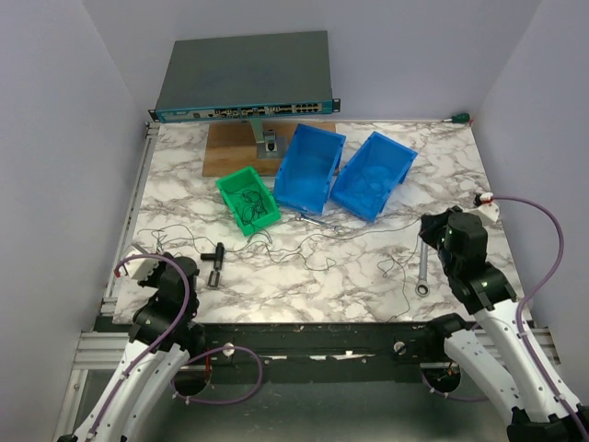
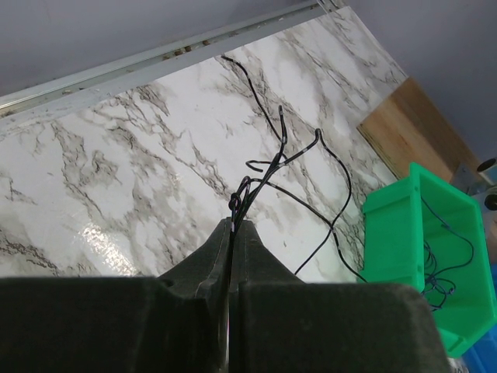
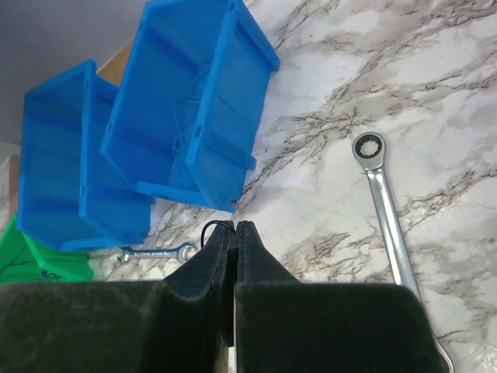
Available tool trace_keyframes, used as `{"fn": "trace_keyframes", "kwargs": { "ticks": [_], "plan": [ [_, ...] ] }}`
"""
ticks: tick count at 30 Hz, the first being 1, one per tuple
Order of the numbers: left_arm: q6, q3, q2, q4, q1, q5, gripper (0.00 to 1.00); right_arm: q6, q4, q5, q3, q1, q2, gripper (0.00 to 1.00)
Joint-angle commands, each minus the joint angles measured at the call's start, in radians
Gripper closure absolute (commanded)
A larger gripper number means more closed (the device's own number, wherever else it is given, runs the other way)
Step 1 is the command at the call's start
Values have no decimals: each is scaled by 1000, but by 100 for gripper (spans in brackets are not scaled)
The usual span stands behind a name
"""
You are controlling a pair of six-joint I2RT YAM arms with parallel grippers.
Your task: Untangle the cables
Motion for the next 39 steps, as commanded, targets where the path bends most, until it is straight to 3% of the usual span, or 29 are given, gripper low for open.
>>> {"fn": "trace_keyframes", "kwargs": {
  "ticks": [1, 5, 6, 8, 11, 13, 14, 15, 17, 18, 19, 21, 27, 29, 34, 39],
  "plan": [
    [-8, -6, 0, -17, 6, 1, 96, 6, 53, -54, -57, -3, 0, 99],
    [-8, -8, 8, -21, 6, -2, 93, 28, 88, -82, -97, -3, 7, 99],
    [-7, -6, 13, -17, 6, -3, 89, 31, 94, -84, -104, -3, 11, 99],
    [-17, 2, 28, -22, 6, -9, 72, 36, 98, -80, -112, -3, 19, 99],
    [11, 17, 59, -3, 6, 0, 28, 38, 100, -63, -119, -3, 30, 99],
    [17, 32, 81, -5, 6, 22, 4, 42, 98, -39, -119, -3, 39, 91],
    [5, 38, 88, -12, 6, 34, 2, 41, 98, -29, -119, -4, 44, 87],
    [-42, 37, 93, -31, 6, 34, 1, 39, 98, -21, -116, -3, 49, 81],
    [-156, 20, 85, -77, 6, 18, 2, 38, 97, -19, -112, -3, 57, 47],
    [-133, 4, 73, -48, 6, 29, 1, 30, 102, -29, -112, -3, 60, 27],
    [-42, -18, 54, 25, 6, 57, 1, 12, 110, -43, -112, -3, 65, 14],
    [32, -39, 19, 92, 6, 102, 1, -58, 126, -105, -101, -3, 86, 1],
    [123, -28, -19, 172, 6, 249, 2, -189, 179, -387, -55, -3, 163, 0],
    [109, -10, 10, 177, 6, 324, 1, -201, 233, -507, -65, -3, 182, 4],
    [2, 72, 189, 142, 4, 483, 1, -201, 247, -611, -26, 37, 320, 13],
    [-35, 155, 375, 100, -26, 546, 1, -321, 231, -569, 55, 253, 507, 14]
  ]
}}
